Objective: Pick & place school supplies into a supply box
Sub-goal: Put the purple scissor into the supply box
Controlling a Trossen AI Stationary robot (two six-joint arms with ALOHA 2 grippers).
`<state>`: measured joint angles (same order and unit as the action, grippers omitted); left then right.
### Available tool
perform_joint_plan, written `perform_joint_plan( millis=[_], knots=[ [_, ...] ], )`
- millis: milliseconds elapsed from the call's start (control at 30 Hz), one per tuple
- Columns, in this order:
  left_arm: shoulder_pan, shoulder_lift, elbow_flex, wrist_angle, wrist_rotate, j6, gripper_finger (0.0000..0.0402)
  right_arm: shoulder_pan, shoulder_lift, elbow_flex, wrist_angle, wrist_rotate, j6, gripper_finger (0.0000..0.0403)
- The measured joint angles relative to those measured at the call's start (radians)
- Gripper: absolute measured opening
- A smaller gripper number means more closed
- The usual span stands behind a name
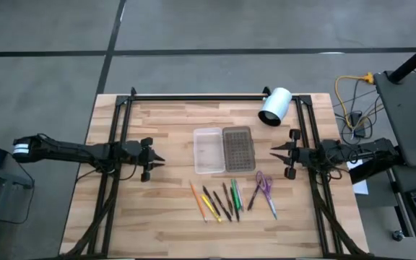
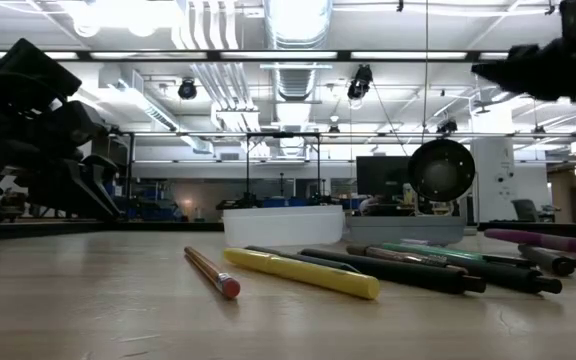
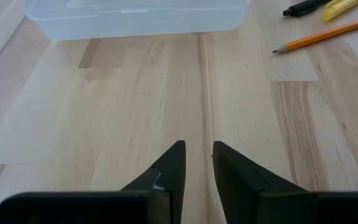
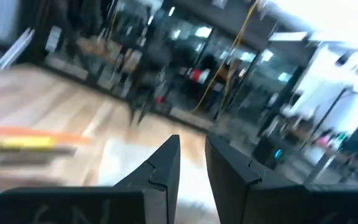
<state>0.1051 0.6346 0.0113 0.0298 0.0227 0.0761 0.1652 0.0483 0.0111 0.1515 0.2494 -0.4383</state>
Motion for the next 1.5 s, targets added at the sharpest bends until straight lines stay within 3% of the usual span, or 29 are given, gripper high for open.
perform_joint_plan(
  millis=[233,567,1000,1500],
  knots=[
    [0.000,0.000,0.000,0.000,0.000,0.000,0.0066,-0.001,0.000,0.000,0.087,-0.010,0.259,0.0068],
    [0.000,0.000,0.000,0.000,0.000,0.000,0.0066,-0.002,0.000,0.000,0.356,-0.011,0.186,0.0068],
    [0.000,0.000,0.000,0.000,0.000,0.000,0.0066,-0.002,0.000,0.000,0.454,-0.011,0.174,0.0068],
    [0.000,0.000,0.000,0.000,0.000,0.000,0.0066,-0.002,0.003,0.000,0.519,-0.026,0.419,0.0068]
  ],
)
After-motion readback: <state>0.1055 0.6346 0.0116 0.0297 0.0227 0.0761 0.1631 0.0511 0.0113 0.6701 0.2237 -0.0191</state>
